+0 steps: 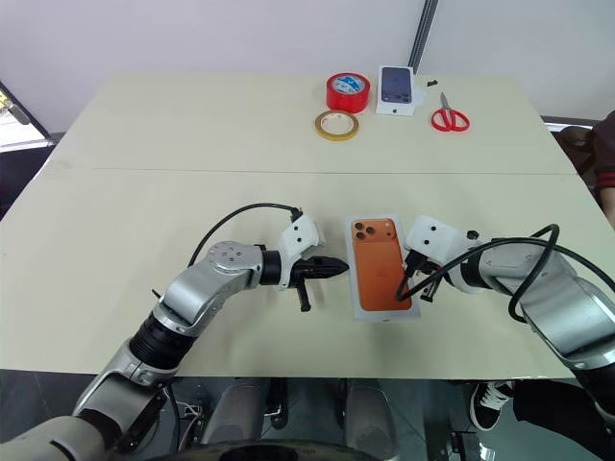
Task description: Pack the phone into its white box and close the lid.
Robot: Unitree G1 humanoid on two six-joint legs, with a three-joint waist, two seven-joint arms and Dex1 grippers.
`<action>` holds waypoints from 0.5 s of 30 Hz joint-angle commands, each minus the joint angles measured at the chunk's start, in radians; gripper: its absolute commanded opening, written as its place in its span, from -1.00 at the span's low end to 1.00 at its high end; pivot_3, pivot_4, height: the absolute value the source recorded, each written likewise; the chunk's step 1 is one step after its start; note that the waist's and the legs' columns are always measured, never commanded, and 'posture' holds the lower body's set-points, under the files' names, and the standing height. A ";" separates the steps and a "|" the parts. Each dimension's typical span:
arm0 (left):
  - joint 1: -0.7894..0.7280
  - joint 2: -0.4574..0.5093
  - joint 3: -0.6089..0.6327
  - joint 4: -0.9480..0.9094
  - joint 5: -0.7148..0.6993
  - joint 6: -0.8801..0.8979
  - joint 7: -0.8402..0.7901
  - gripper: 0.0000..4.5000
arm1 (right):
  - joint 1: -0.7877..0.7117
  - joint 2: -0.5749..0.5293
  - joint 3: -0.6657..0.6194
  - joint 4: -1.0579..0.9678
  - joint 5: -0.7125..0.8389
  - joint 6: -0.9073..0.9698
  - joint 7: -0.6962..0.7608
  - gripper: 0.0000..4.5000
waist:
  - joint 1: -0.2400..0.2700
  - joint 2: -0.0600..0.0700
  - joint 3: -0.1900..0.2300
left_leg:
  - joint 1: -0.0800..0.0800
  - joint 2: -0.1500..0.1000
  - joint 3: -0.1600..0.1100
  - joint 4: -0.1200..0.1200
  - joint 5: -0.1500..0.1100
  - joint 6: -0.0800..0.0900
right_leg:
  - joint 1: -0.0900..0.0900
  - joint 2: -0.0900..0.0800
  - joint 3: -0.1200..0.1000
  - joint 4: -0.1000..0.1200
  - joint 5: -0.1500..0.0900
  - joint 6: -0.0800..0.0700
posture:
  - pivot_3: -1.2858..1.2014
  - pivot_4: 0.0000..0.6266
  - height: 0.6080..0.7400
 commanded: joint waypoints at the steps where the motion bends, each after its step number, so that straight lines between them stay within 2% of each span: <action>1: -0.011 -0.022 -0.013 -0.028 -0.016 -0.003 -0.005 -1.00 | 0.000 0.010 -0.036 -0.033 0.006 -0.005 0.014 -0.97 | 0.000 0.000 0.000 | 0.000 0.000 0.000 0.000 0.000 0.000 | 0.000 0.000 0.000 0.000 0.000 0.000 | 0.03 -0.52 1.00; 15: 0.001 -0.008 -0.011 -0.020 -0.010 -0.005 -0.011 -1.00 | 0.052 -0.035 -0.067 -0.028 -0.020 -0.034 0.062 -0.97 | 0.000 0.000 0.000 | 0.000 0.000 0.000 0.000 0.000 0.000 | 0.000 0.000 0.000 0.000 0.000 0.000 | 0.03 -0.52 1.00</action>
